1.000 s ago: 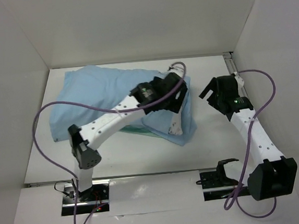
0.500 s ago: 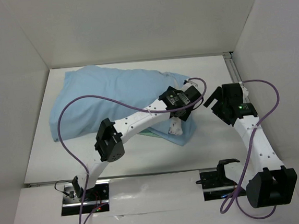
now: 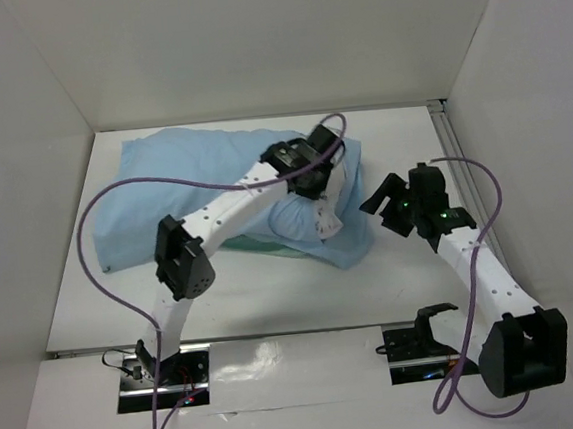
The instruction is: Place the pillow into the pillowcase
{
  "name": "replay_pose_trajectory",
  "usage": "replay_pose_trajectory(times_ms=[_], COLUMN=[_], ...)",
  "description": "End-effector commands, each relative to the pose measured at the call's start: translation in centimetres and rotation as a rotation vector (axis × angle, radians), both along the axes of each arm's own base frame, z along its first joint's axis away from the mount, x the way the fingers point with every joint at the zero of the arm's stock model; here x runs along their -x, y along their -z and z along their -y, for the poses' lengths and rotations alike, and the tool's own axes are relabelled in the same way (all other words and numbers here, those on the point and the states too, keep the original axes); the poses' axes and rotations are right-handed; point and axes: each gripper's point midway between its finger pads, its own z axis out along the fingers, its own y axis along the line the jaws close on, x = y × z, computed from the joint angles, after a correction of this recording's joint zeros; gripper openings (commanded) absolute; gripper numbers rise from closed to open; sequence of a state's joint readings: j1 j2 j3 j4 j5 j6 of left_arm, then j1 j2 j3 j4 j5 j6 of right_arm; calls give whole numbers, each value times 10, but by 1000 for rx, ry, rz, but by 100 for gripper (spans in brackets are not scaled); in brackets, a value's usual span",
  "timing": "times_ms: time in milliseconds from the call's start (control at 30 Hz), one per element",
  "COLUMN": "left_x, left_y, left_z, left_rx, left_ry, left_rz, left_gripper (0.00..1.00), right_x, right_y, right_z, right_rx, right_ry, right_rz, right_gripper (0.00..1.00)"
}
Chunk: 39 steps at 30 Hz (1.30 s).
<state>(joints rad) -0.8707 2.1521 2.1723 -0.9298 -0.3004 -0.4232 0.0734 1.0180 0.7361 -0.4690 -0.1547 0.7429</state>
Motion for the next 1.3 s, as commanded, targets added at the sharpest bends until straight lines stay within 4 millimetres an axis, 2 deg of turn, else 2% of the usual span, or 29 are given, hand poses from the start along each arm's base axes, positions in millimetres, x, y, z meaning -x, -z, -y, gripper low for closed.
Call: replay_pose_trajectory(times_ms=[0, 33, 100, 133, 167, 200, 367, 500, 633, 667, 700, 733, 767, 867, 900, 933, 1000, 1033, 1067, 1167, 1200, 1233, 1267], left_x=[-6, -2, -5, -4, -1, -5, -5, -4, -3, -4, -4, -2, -4, -2, -1, -3, 0, 0, -4, -7, -5, -8, -8], left_y=[-87, -92, -109, -111, -117, -117, -119, -119, -116, -117, -113, -117, -119, -115, -112, -113, -111, -114, -110, -121, -117, -119, -115], left_z=[-22, -22, -34, -31, -31, -36, -40, -38, -38, -37, -38, -39, -38, -40, -40, -39, -45, -42, -45, -49, -49, -49, -50], left_rx=[295, 330, 377, 403, 421, 421, 427, 432, 431, 437, 430, 435, 442, 435, 430, 436, 435, 454, 453, 487, 491, 491, 481], left_ry=[-7, 17, 16, 34, 34, 23, 20, 27, 18, 20, 18, 20, 22, 20, 18, 20, 14, 18, 7, 14, 10, 4, -5], left_rz=[0, -27, -23, -35, -36, -33, -35, -41, -52, -45, -54, -47, -39, -47, -54, -46, -57, -58, -58, -42, -60, -47, -48], left_gripper=[0, 0, 0, 0, 0, 0, 0, 0, 0, 0, 0, 0, 0, 0, 0, 0, 0, 0, 0, 0, 0, 0, 0], right_x=[-29, -36, -49, -56, -60, -65, -81, -77, -80, -82, -87, -90, -94, -109, -113, -115, -121, -118, -120, -119, -118, -118, -121], right_y=[-38, -47, -41, -49, -48, -39, -50, -51, -44, -37, -38, -35, -24, -18, -7, -4, 0, 5, 3, 10, 10, 9, -1], right_z=[-44, -52, -57, -62, -65, -72, -95, -118, -124, -122, -121, -120, -121, -115, -110, -106, -96, -92, -89, -78, -78, -81, -84], right_rx=[-103, -111, -115, -125, -129, -130, -155, -177, -150, -134, -124, -115, -88, -36, 7, 34, 81, 108, 120, 171, 179, 172, 175], right_ry=[-80, -90, -98, -104, -112, -128, -170, -228, -230, -215, -204, -195, -178, -137, -103, -92, -45, -41, -28, 0, -7, -31, -59], right_rz=[192, 223, 208, 215, 201, 167, 224, 229, 212, 187, 183, 173, 148, 138, 119, 112, 98, 80, 80, 72, 73, 81, 107], right_gripper=[75, 75, 73, 72, 72, 72, 72, 72, 72, 72, 72, 72, 72, 65, 61, 51, 38, 34, 32, 29, 17, 1, 0])
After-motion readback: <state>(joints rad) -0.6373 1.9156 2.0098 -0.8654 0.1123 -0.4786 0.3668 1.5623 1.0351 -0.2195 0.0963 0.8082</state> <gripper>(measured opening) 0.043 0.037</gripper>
